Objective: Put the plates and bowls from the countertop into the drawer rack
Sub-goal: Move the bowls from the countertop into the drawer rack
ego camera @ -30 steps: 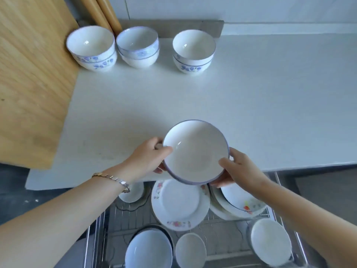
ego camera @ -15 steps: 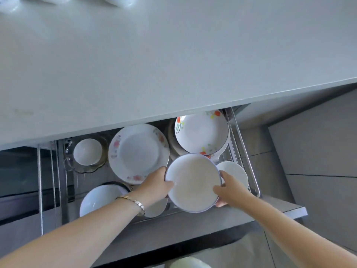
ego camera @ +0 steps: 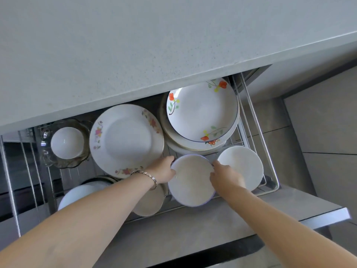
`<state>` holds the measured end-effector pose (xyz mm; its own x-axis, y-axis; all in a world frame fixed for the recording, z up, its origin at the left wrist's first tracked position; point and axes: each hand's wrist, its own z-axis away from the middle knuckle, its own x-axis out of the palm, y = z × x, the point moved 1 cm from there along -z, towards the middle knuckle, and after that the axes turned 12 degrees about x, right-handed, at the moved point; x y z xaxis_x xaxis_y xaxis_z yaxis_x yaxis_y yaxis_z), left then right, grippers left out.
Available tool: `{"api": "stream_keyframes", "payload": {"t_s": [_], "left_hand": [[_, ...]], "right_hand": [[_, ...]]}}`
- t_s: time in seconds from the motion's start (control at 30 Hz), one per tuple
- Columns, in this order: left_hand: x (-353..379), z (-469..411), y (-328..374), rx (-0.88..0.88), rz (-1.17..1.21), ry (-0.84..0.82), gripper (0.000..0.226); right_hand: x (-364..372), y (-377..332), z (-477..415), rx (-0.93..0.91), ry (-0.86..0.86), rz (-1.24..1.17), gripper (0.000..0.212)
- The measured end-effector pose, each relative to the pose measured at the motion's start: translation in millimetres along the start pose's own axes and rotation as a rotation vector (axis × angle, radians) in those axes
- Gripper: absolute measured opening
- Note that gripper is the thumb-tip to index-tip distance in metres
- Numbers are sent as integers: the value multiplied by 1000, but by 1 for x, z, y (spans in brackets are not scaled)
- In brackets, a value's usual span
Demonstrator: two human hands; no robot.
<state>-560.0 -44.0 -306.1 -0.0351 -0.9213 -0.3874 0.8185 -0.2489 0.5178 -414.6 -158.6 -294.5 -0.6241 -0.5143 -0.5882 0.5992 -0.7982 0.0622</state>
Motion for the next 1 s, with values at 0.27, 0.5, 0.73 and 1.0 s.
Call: {"api": "stream_keyframes", "payload": {"t_s": [0.27, 0.5, 0.73, 1.0], "left_hand": [[8, -15, -8, -23, -70, -30, 29], [11, -18, -7, -1, -152, -30, 33], [12, -16, -3, -32, -172, -67, 27], [-43, 56, 38, 120, 131, 305, 30]], "right_hand": [[5, -9, -14, -24, -15, 151, 31], [6, -13, -18, -1, -46, 130, 31], [3, -14, -11, -1, -55, 213, 31], [-56, -43, 40, -161, -88, 116, 38]]}}
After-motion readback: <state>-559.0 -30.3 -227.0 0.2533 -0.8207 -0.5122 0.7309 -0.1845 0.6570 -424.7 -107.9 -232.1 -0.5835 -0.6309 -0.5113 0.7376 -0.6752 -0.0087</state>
